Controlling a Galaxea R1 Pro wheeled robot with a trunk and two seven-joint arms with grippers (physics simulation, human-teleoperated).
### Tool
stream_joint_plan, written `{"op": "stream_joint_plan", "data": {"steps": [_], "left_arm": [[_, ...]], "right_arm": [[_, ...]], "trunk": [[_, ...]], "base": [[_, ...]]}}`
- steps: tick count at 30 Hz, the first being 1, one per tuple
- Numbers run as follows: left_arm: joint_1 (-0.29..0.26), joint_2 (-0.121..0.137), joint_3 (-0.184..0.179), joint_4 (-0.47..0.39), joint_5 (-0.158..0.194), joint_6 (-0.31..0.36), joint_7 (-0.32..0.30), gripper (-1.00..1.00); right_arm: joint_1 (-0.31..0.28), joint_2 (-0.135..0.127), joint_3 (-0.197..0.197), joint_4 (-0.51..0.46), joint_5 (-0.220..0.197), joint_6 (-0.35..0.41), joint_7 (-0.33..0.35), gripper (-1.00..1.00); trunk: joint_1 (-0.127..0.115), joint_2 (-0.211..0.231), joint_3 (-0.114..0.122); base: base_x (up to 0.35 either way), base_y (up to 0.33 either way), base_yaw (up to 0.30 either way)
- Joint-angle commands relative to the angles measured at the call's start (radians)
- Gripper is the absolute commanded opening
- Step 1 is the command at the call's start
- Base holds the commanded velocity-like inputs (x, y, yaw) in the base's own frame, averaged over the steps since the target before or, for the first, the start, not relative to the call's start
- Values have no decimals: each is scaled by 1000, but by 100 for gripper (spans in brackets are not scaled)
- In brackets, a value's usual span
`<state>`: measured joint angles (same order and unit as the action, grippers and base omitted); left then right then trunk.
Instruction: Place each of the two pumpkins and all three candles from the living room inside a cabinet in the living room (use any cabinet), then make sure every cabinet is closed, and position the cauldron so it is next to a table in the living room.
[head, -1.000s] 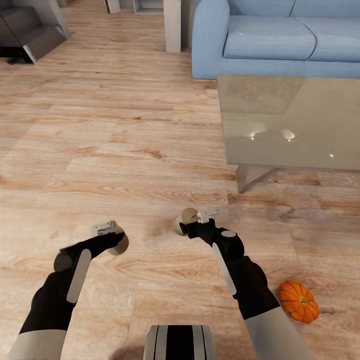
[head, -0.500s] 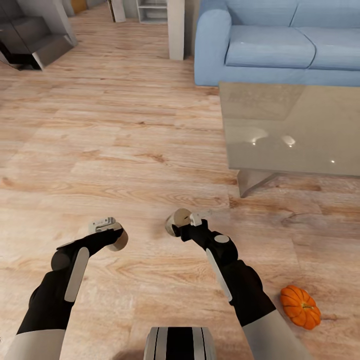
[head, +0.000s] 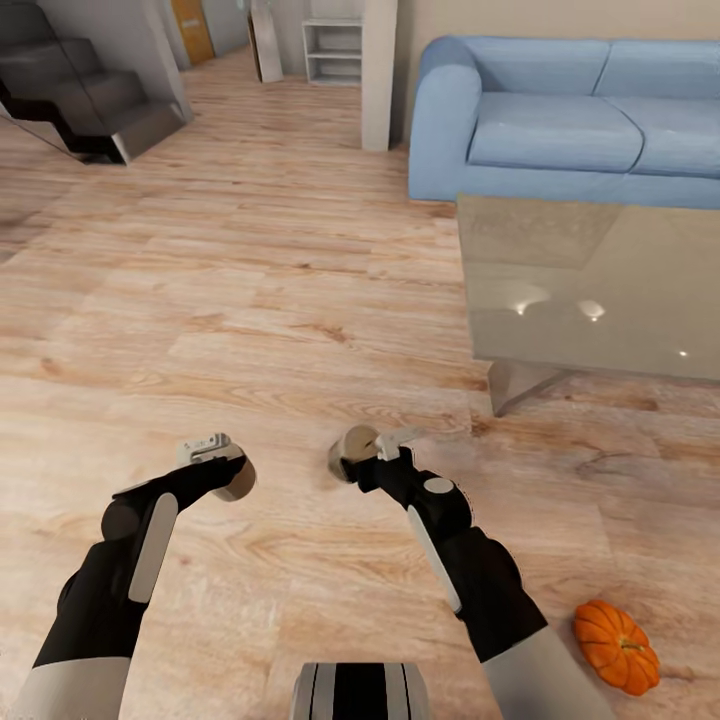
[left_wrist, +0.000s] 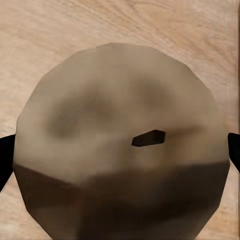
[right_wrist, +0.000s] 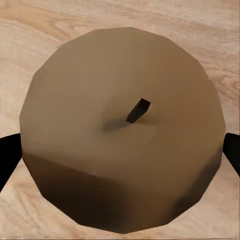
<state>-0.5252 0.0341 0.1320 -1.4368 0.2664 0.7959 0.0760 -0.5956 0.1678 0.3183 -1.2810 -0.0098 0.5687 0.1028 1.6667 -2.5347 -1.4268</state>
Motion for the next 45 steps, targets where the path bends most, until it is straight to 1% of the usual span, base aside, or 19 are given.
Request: {"op": "stream_joint_plan", "data": {"steps": [1, 2, 3, 5, 7, 12, 14, 16, 19, 20, 21, 24, 30, 36, 38, 40, 41, 42, 45], "left_arm": [[0, 0, 0, 0, -4, 1, -1, -100], [-1, 0, 0, 0, -4, 0, -1, -100], [-3, -1, 1, 0, -4, 0, 0, -100], [-4, -1, 4, 0, -2, 1, 0, -100], [-12, -6, 6, 0, 1, 1, -1, -100], [-17, -14, 6, 1, 4, 7, -1, -100], [-20, -15, 5, 0, 5, 43, -1, -100], [-25, -15, 5, 0, 4, 94, -2, -100], [-36, -17, 4, 1, 5, 133, -2, -100], [-38, -52, 1, 2, -1, 141, -1, -100], [-39, -56, 2, 2, -2, 142, -1, -100], [-39, -44, 6, 3, -4, 144, 0, -100], [-39, -38, 7, 8, -6, 145, 1, -100], [-38, -40, 5, 13, -6, 136, 4, -100], [-39, -32, 6, 11, -8, 137, 6, -100], [-41, 3, 11, 9, -7, 141, 6, -100], [-42, 17, 17, 9, -6, 142, 5, -100], [-42, 22, 19, 9, -6, 143, 5, -100], [-42, 22, 20, 7, -5, 143, 5, -100]], "right_arm": [[6, 0, 11, 0, 3, -1, -2, -100], [10, 1, 25, 0, 3, -5, -7, -100], [25, 1, 66, 0, 2, -41, -68, -100], [39, 2, 91, 0, -2, -68, -119, -100], [44, 2, 122, -4, -31, -92, -167, -100], [46, 2, 144, 15, -55, -101, -221, -100], [46, 3, 160, 20, -56, -102, -229, -100], [46, 3, 192, 22, -57, -102, -232, -100], [46, 3, 220, 21, -59, -102, -235, -100], [46, 4, 226, 23, -60, -102, -264, -100], [46, 4, 227, 26, -60, -103, -289, -100], [46, 4, 228, 29, -62, -104, -331, -100], [46, 4, 229, 85, -62, -108, -342, -100], [52, 3, 231, 140, -60, -178, -343, -100], [53, 4, 231, 155, -59, -186, -341, -100], [55, 4, 231, 161, -59, -189, -338, -100], [56, 4, 247, 162, -58, -188, -339, -100], [56, 3, 297, 160, -58, -188, -341, -100], [56, 0, 338, 164, -58, -197, -341, -100]], "trunk": [[0, 0, 6], [-1, 1, 11], [-1, 1, 16], [-2, 1, 27], [-3, 2, 38], [-5, 3, 64], [-6, 3, 74], [-7, 4, 84], [-8, 4, 99], [-9, 5, 103], [-9, 5, 108], [-11, 6, 122], [-13, 7, 148], [-16, 8, 171], [-17, 9, 179], [-18, 9, 187], [-18, 10, 191], [-19, 10, 195], [-20, 11, 206]], "base": [[0, 0, 130], [0, 0, 132], [0, 0, 135], [0, 0, 135], [0, 0, 136], [0, 0, 172], [0, 0, 216], [0, 0, 237], [0, 0, 253], [0, 0, 263], [0, 0, 265], [0, 0, 270], [0, 0, 284], [0, 0, 289], [0, 0, 290], [0, 0, 290], [0, 0, 290], [0, 0, 291], [0, 0, 292]]}}
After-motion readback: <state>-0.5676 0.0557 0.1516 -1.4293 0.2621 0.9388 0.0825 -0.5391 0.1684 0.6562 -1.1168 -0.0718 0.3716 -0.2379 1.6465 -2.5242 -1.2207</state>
